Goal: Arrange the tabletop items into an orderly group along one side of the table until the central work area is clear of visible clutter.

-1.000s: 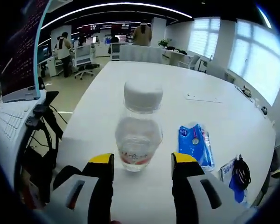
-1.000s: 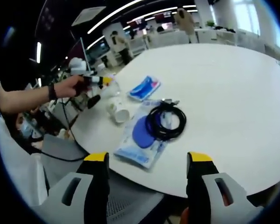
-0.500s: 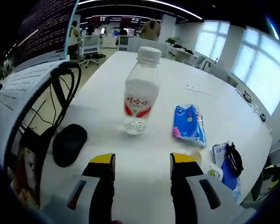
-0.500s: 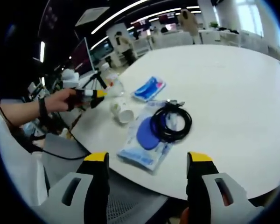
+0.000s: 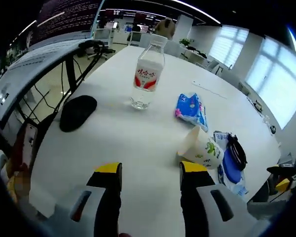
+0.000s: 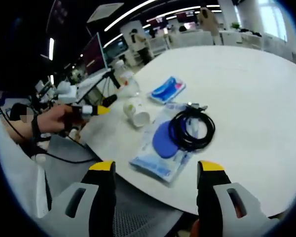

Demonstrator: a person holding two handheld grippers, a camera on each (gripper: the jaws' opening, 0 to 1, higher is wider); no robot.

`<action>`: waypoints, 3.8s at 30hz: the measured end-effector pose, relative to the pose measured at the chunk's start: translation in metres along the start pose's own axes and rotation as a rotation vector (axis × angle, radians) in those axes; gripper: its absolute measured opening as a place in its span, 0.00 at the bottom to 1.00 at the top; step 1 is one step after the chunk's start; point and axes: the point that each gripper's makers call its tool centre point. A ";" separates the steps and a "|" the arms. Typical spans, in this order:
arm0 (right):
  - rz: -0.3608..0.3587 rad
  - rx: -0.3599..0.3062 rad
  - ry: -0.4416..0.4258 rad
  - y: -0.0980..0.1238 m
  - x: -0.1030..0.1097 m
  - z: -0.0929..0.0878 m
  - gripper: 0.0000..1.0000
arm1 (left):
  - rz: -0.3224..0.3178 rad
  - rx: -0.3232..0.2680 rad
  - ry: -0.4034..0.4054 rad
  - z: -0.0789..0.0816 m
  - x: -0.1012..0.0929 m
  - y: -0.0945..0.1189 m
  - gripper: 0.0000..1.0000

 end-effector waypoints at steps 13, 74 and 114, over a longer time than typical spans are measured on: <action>0.055 0.045 0.123 -0.033 0.014 0.034 0.63 | -0.004 -0.025 -0.185 -0.016 -0.020 0.019 0.49; 0.083 0.224 0.470 -0.166 0.052 0.092 0.35 | -0.068 -0.046 -0.129 -0.041 -0.046 0.041 0.48; 0.056 0.207 1.008 -0.106 0.095 0.035 0.35 | -0.487 0.022 0.124 -0.053 -0.096 0.029 0.47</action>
Point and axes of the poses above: the point that each gripper's makers call its tool centre point, and the gripper's own axes: y roughly backward along the fingers, x roughly to its left, z roughly out of its top, and after that the axes turned 14 degrees about x, right-handed
